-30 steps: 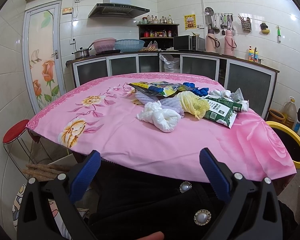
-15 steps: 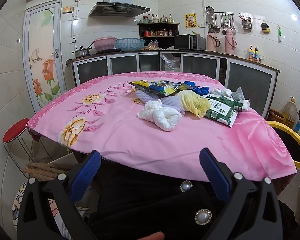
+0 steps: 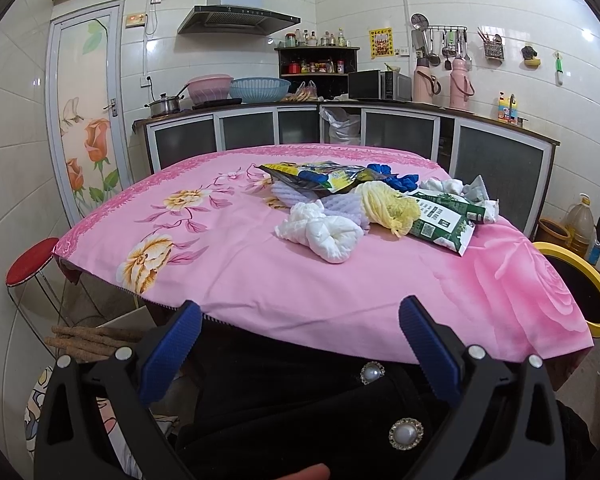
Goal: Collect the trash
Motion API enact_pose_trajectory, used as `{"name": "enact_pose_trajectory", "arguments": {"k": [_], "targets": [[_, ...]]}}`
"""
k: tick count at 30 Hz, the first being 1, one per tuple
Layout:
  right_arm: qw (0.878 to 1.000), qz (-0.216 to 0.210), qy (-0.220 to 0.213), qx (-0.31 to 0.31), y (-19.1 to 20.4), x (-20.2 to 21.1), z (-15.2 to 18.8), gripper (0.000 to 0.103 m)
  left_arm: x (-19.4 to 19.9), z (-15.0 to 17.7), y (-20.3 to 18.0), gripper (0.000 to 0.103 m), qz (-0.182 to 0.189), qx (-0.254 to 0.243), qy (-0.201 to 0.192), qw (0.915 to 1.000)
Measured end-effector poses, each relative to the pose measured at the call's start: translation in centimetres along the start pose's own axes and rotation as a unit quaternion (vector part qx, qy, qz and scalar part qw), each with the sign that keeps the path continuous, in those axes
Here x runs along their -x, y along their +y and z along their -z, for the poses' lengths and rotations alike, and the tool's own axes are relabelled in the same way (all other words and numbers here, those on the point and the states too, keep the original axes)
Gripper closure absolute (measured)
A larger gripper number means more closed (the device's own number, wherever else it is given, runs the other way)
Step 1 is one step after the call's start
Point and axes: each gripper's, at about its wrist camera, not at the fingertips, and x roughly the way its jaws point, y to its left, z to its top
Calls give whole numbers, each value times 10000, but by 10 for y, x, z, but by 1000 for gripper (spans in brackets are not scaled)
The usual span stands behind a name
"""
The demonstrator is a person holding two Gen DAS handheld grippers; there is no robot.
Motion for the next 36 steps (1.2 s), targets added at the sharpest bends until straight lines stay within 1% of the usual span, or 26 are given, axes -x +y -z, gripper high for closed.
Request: {"name": "enact_pose_trajectory", "arguments": {"k": [23, 27, 30, 31, 32, 33, 36], "targets": [[10000, -14, -7, -10, -1, 1, -2, 8, 0, 0, 1, 8, 3, 1, -2, 10000], [10000, 69, -21, -14, -4, 2, -2, 8, 0, 0, 3, 8, 38, 41, 43, 10000], [9999, 116, -20, -28, -8, -5, -5, 7, -2, -1, 8, 8, 86, 134, 138, 9998], [9999, 169, -6, -35, -9, -7, -7, 8, -3, 0, 10, 8, 132, 187, 171, 9996], [9998, 214, 18, -61, -12, -6, -12, 7, -5, 1, 13, 8, 282, 250, 217, 9991], [9998, 180, 64, -90, -16, -10, -15, 8, -8, 2, 15, 8, 477, 306, 286, 9980], [9996, 122, 244, -79, -27, -25, -23, 7, -15, 5, 18, 8, 785, 407, 412, 9952]]}}
